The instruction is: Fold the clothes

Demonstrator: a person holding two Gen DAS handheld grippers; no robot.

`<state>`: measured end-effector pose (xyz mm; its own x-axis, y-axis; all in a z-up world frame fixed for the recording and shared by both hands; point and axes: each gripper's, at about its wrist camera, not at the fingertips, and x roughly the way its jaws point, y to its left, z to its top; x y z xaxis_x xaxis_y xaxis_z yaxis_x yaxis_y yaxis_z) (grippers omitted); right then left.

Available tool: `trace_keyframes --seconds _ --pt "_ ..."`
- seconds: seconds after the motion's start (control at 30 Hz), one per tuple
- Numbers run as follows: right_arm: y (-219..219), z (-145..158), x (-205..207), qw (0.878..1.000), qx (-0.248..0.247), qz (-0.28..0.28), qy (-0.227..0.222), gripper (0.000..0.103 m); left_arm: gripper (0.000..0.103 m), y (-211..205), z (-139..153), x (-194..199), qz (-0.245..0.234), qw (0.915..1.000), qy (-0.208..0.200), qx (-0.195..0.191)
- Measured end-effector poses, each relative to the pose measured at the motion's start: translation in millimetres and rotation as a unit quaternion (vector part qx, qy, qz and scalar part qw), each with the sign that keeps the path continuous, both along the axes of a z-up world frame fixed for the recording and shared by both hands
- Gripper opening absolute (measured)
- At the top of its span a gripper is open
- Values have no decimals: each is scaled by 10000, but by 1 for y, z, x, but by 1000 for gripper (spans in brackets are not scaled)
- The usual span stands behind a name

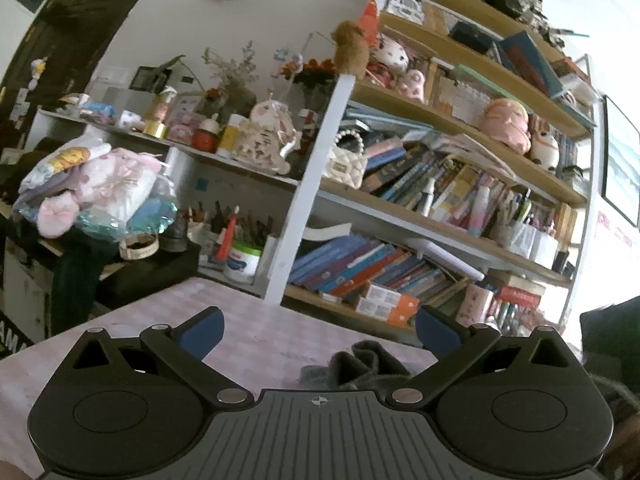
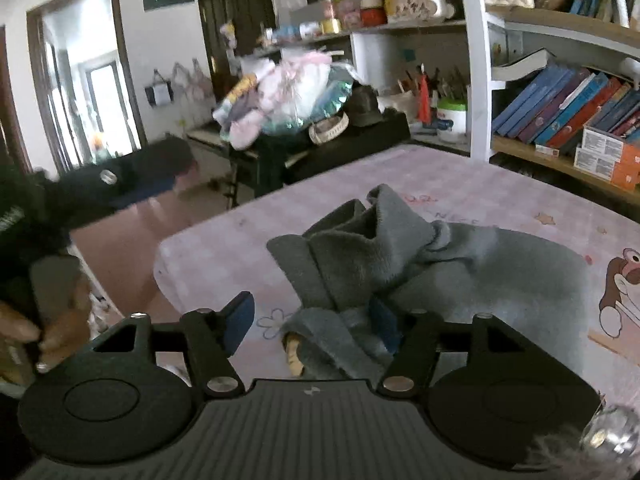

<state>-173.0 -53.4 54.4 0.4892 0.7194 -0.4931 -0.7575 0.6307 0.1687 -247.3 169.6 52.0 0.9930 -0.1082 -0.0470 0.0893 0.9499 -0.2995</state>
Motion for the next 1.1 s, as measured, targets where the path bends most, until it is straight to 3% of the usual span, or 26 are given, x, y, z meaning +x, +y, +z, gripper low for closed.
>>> trace_keyframes --seconds 0.17,0.37,0.57,0.77,1.0,1.1 --pt "-42 9 -17 9977 494 -472 -10 66 103 -10 -3 5 -138 9998 112 124" --pt "-98 -2 -27 9810 695 -1796 -241 82 103 -27 -13 18 -295 9981 422 351" --pt "-131 -37 -11 9516 982 -2860 547 83 103 -51 -18 21 -540 9943 474 784" --pt "-133 -56 -13 9433 1152 -2992 865 85 103 -67 -24 24 -778 9899 583 1033" --pt "-128 -60 -9 9447 1109 -2952 896 85 102 -68 -22 33 -820 9918 501 843" --pt "-127 -61 -9 9442 1117 -2956 931 85 94 -64 -20 44 -574 9938 522 792"
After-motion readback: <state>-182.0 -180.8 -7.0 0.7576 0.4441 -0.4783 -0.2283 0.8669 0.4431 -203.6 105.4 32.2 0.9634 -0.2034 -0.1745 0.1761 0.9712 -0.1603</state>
